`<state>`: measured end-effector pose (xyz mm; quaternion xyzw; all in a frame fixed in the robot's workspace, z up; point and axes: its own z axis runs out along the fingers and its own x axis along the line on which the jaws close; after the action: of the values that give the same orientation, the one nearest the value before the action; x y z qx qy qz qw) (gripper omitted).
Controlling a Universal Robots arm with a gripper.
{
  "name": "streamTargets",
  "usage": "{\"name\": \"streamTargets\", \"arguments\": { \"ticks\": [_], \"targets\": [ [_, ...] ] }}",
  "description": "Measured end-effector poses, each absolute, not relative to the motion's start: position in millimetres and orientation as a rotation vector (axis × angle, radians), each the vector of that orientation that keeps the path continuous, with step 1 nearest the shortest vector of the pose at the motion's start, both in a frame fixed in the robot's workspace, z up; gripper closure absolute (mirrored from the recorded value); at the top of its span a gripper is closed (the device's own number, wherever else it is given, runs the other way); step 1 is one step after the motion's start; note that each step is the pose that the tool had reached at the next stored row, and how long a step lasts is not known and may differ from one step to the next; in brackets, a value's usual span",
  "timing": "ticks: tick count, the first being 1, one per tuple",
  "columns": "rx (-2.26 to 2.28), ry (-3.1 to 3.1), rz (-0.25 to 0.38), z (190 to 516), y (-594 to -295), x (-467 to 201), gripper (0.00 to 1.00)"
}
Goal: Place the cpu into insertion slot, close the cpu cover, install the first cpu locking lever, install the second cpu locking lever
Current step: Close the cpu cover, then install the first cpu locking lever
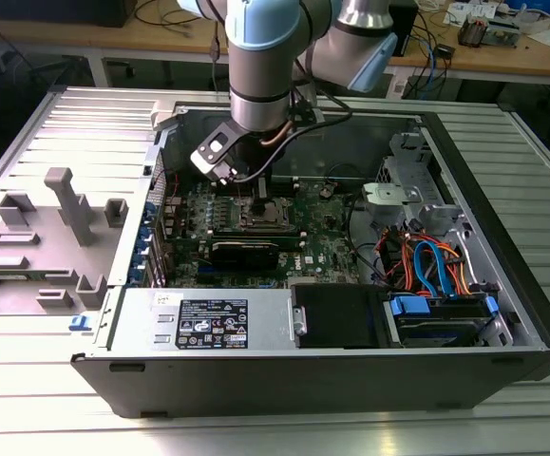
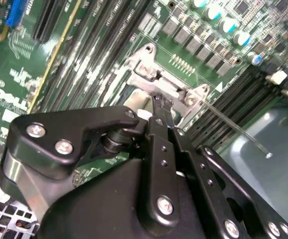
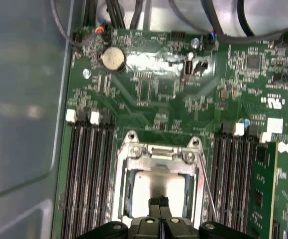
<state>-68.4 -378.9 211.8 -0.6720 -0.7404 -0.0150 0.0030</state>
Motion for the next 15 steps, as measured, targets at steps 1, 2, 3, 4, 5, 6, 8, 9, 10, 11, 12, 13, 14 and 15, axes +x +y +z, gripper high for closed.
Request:
{"name": "streamTargets", "arguments": {
  "ticks": [1, 2, 3, 4, 5, 6, 8, 9, 10, 11, 12, 13, 14, 15],
  "targets": [
    [-2.107, -2.321, -0.046, 211.8, -378.9, -64.5, 0.89],
    [-2.106, -2.321, -0.046, 211.8, -378.9, -62.8, 0.89],
    [-2.106, -2.321, -0.045, 211.9, -379.0, -61.2, 0.89],
    [-2.106, -2.32, -0.045, 211.9, -379.0, -60.8, 0.89],
    [-2.106, -2.32, -0.045, 211.9, -378.9, -60.7, 0.89],
    [-2.106, -2.32, -0.044, 211.9, -378.9, -58.0, 0.89],
    [-2.105, -2.32, -0.043, 211.9, -378.9, -55.4, 0.89],
    [-2.105, -2.32, -0.043, 211.9, -378.9, -55.3, 0.89],
    [-2.105, -2.32, -0.043, 211.9, -378.9, -55.3, 0.89],
    [-2.105, -2.32, -0.043, 211.9, -378.9, -55.3, 0.89],
    [-2.105, -2.319, -0.043, 211.9, -378.9, -55.3, 0.89],
    [-2.105, -2.32, -0.043, 211.9, -378.9, -55.2, 0.89],
    [-2.105, -2.32, -0.043, 211.8, -378.9, -55.2, 0.89],
    [-2.105, -2.319, -0.043, 211.9, -378.9, -55.1, 0.89]
  ]
}}
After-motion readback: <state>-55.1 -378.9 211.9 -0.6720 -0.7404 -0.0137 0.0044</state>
